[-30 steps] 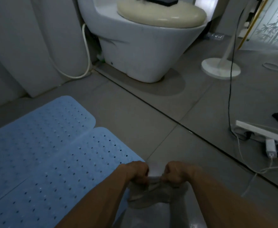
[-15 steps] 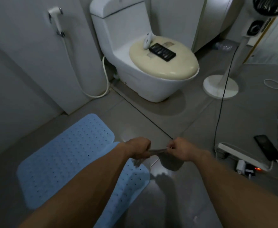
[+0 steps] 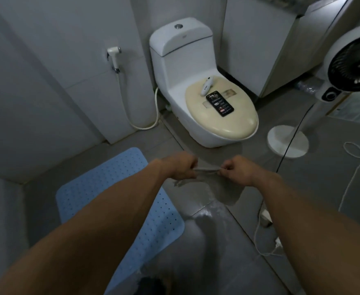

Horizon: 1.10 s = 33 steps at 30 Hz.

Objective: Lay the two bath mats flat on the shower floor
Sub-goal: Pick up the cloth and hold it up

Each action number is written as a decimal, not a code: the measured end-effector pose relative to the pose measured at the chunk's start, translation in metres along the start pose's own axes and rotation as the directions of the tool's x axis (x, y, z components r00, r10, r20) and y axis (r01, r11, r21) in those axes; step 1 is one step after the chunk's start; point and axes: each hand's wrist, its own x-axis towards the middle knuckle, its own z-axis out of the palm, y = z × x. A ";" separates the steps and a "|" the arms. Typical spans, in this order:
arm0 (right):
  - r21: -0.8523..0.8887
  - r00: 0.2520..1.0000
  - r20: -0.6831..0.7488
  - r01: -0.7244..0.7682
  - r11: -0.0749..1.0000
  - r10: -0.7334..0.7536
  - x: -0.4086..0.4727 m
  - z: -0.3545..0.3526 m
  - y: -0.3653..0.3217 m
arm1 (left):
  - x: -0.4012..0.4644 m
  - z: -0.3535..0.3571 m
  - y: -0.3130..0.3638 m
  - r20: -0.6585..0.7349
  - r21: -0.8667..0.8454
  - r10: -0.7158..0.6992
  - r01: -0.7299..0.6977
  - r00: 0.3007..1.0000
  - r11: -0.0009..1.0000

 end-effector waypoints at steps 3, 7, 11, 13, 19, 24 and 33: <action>-0.023 1.000 -0.001 0.024 0.999 -0.024 0.010 -0.048 -0.022 | 0.004 -0.044 -0.004 -0.064 -0.032 -0.014 0.012 0.998 0.999; -0.062 0.999 -0.028 0.045 0.997 -0.047 0.032 -0.097 -0.051 | 0.013 -0.092 -0.013 -0.065 -0.048 -0.054 0.051 0.996 0.998; -0.112 0.998 -0.008 0.065 0.992 -0.067 0.053 -0.137 -0.082 | 0.017 -0.137 -0.027 -0.047 -0.066 -0.114 0.110 0.992 0.992; -0.104 0.997 -0.024 0.067 0.992 -0.070 0.063 -0.155 -0.098 | 0.015 -0.161 -0.031 -0.060 -0.084 -0.123 0.118 0.991 0.989; -0.102 0.988 -0.038 0.143 0.984 -0.148 0.083 -0.194 -0.144 | -0.010 -0.221 -0.045 -0.110 -0.108 -0.186 0.174 0.976 0.979; -0.102 0.972 0.008 0.233 0.967 -0.234 0.092 -0.211 -0.198 | -0.051 -0.251 -0.067 -0.170 -0.202 -0.270 0.235 0.948 0.951; -0.251 0.866 0.155 0.499 0.829 -0.475 0.119 -0.219 -0.340 | -0.163 -0.280 -0.131 -0.266 -0.426 -0.587 0.453 0.765 0.783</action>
